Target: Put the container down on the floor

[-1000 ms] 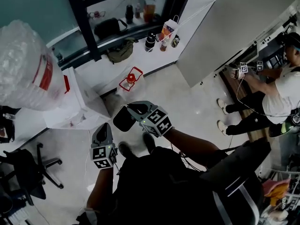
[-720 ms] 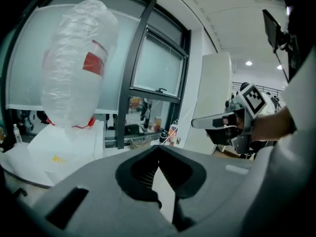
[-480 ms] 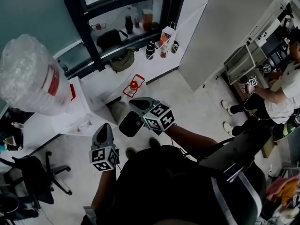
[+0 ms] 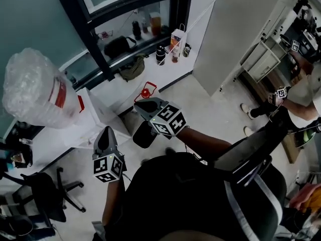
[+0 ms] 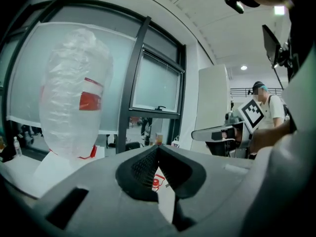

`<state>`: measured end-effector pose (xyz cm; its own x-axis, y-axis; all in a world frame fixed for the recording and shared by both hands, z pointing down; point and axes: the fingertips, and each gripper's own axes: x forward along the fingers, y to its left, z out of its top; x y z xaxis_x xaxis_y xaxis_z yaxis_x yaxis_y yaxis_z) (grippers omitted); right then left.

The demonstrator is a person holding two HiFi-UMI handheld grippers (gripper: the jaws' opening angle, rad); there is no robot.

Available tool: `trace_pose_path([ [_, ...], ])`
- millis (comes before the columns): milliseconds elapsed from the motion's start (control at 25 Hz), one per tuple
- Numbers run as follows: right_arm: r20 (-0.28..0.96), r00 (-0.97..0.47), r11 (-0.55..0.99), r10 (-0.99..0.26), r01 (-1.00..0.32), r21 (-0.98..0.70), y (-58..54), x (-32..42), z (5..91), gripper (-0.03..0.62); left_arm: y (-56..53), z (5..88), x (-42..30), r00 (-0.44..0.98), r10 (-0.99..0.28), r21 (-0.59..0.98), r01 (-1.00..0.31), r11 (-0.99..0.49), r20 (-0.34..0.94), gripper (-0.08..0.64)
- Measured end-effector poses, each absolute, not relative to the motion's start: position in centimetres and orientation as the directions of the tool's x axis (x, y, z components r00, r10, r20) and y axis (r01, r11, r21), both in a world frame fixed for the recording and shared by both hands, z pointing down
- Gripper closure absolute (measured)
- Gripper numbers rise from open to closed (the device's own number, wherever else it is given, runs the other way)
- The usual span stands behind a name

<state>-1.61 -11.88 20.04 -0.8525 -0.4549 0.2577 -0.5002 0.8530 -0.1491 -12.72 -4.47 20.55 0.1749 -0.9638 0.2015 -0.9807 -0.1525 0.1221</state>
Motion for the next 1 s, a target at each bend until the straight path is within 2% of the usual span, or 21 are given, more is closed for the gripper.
trace_pose_path([
  [1000,0.252,-0.867,0.865,-0.43,-0.476,-0.159,-12.6,-2.6,19.9,0.584,-4.5,19.2,-14.1,0.103,-0.982,0.076,-0.993,-0.092,0.16,0.549],
])
